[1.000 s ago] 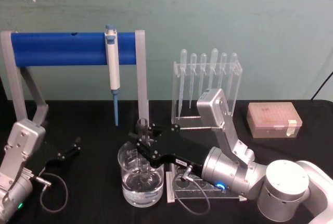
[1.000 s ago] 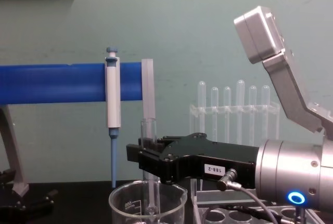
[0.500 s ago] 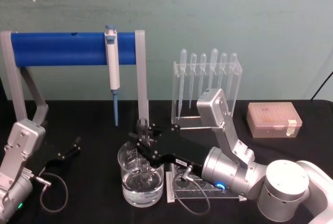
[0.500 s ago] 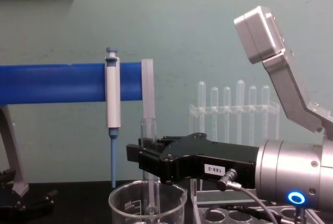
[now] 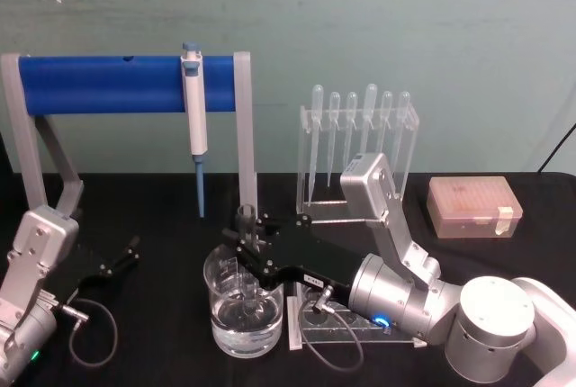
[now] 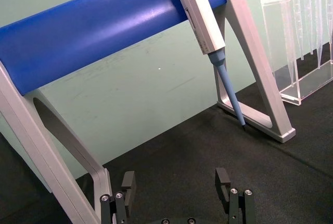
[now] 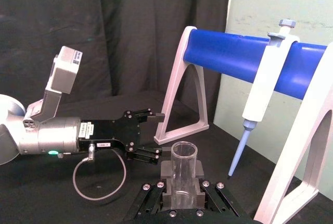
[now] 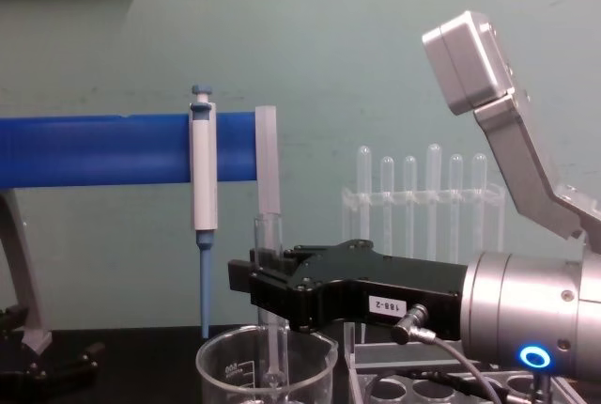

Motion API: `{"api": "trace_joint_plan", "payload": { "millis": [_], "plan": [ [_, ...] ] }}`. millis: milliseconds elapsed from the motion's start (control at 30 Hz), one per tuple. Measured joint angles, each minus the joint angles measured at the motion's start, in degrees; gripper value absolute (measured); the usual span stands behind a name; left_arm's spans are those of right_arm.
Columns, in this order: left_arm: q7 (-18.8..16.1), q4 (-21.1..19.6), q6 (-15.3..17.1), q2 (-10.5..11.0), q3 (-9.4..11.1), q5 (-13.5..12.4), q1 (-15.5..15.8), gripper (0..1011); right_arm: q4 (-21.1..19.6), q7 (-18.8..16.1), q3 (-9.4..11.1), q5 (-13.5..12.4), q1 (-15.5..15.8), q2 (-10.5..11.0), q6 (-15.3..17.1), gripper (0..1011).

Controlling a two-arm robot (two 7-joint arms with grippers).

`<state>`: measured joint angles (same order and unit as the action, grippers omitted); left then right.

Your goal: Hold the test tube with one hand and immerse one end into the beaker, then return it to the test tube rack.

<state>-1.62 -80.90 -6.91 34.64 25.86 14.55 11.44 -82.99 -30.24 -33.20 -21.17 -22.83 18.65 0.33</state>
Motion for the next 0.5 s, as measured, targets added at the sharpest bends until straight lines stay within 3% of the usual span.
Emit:
{"api": "trace_joint_plan", "payload": {
  "millis": [500],
  "plan": [
    [0.0, 0.0, 0.0, 0.0, 0.0, 0.0, 0.0, 1000, 0.0, 0.0, 0.0, 0.0, 0.0, 0.0, 0.0, 228]
  ]
}}
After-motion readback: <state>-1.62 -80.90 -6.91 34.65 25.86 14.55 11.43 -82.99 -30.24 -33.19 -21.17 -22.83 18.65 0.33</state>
